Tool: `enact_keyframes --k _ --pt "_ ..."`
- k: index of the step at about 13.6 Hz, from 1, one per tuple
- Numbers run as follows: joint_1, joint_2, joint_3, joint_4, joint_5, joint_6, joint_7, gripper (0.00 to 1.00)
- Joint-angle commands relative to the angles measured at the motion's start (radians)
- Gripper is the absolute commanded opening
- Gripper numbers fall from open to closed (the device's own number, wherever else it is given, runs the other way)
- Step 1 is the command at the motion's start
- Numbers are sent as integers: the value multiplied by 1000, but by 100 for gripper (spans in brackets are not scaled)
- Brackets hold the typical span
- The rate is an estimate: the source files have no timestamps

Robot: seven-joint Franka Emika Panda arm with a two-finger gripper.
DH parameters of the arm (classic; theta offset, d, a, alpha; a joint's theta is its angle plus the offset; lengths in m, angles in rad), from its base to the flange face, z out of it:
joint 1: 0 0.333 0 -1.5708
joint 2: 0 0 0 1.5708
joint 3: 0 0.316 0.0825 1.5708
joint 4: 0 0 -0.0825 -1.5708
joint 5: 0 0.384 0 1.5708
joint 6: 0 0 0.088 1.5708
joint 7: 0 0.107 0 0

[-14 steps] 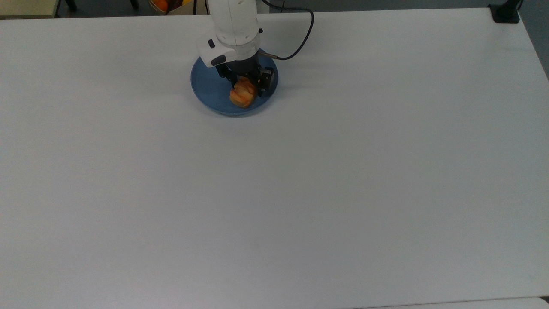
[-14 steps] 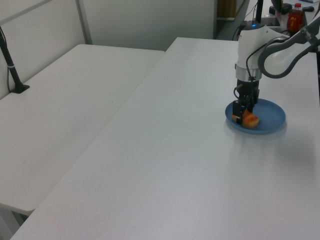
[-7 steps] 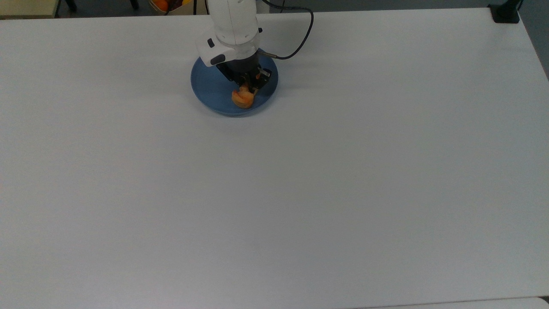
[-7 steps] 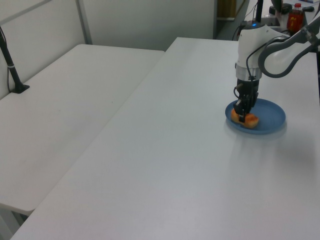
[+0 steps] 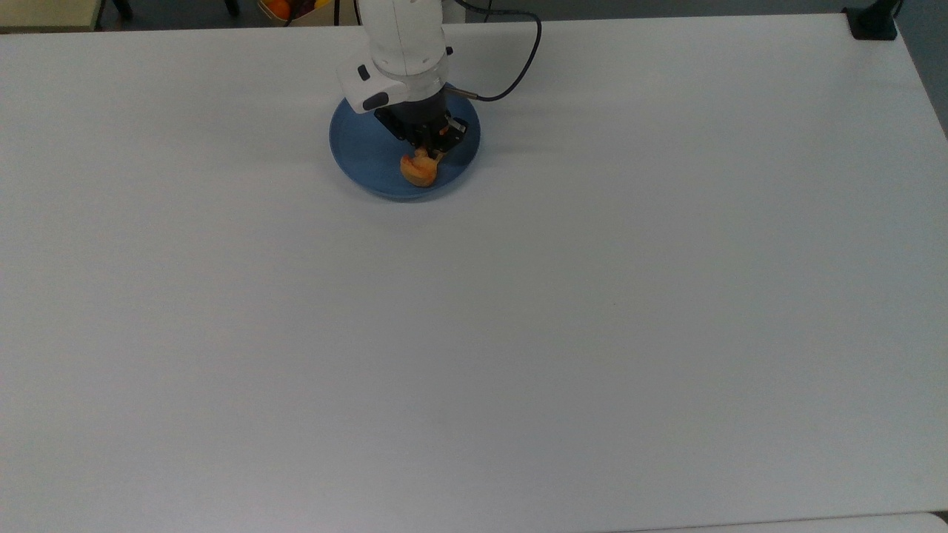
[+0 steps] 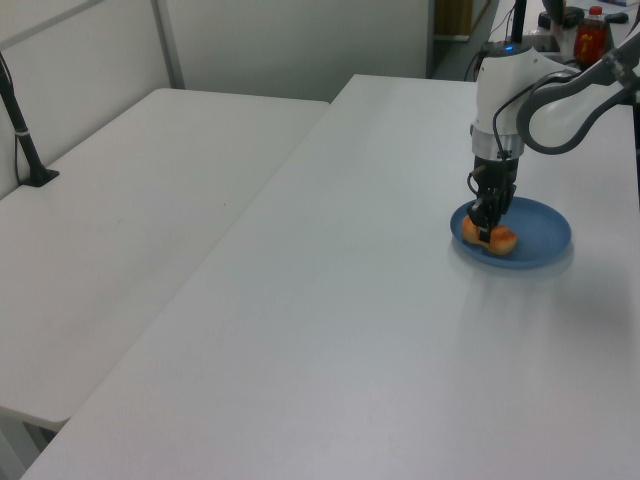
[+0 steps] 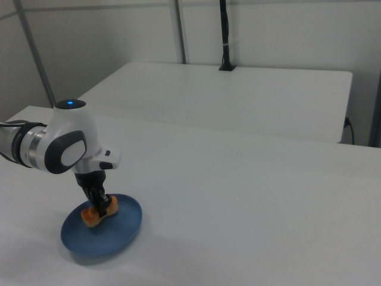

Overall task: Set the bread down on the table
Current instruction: 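Close the gripper on the bread roll, then lift the bread roll off the plate and carry it away from the plate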

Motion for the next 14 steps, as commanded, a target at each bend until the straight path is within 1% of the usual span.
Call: enact_keyframes --k 1,3,6,9,12,14 --pt "-13 -52 12 -12 11 -43 -6 0" --pt "-14 -57 12 5 11 -76 -18 0" --pt "-28 -71 12 69 13 -142 -18 0" --pt "-28 -69 6 158 13 -198 -35 0" --pt "-20 -61 4 227 11 -208 -49 0" --pt "-11 -55 4 308 14 -234 -52 0"
